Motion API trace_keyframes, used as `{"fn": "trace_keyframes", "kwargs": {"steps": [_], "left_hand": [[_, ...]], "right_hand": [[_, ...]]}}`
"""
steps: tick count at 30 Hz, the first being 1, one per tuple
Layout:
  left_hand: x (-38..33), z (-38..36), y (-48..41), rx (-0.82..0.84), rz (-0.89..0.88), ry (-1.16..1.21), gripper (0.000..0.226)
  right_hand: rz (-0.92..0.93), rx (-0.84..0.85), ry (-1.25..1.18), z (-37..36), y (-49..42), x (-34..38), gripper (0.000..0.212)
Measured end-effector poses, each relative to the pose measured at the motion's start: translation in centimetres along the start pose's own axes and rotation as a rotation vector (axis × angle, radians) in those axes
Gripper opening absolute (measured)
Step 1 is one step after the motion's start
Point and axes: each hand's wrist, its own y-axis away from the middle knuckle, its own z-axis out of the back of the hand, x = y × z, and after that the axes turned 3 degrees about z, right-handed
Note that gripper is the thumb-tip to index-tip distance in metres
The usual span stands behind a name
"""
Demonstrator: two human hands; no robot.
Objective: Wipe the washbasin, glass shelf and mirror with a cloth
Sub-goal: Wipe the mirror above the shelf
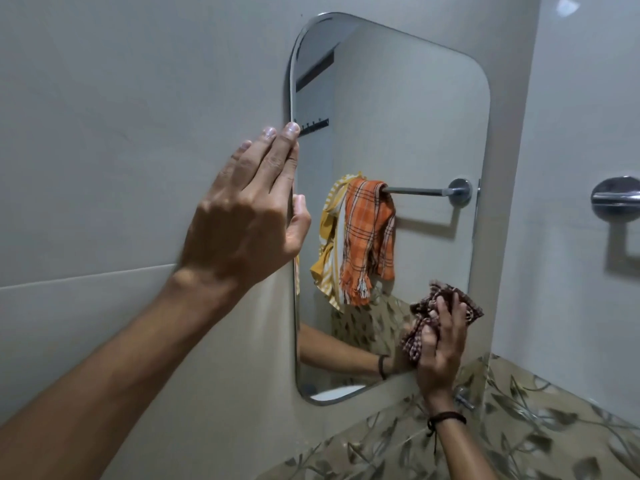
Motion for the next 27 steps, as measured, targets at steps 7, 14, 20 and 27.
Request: {"fn": "trace_keyframes", "kwargs": {"steps": [7, 14, 20, 27], "left_hand": [[0.0, 0.3, 0.1, 0.013, 0.004, 0.005, 0.057], [0.0, 0.2, -0.1, 0.041, 0.006, -0.001, 0.058], [0.0, 0.4, 0.1, 0.05, 0.0, 0.006, 0.058], [0.2, 0.5, -0.1, 0.066, 0.007, 0.024, 0.056]], "right_hand": [[-0.321, -0.238, -0.158, -0.9, 0.1, -0.3, 0.047], [-0.44, -0.204, -0.069, -2.6, 4.7, 4.7, 0.052], [-0.018, 0.069, 0.031, -4.1, 8.4, 14.0, 0.054], [0.268, 0.079, 0.064, -5.1, 0.9, 18.0, 0.051]]}}
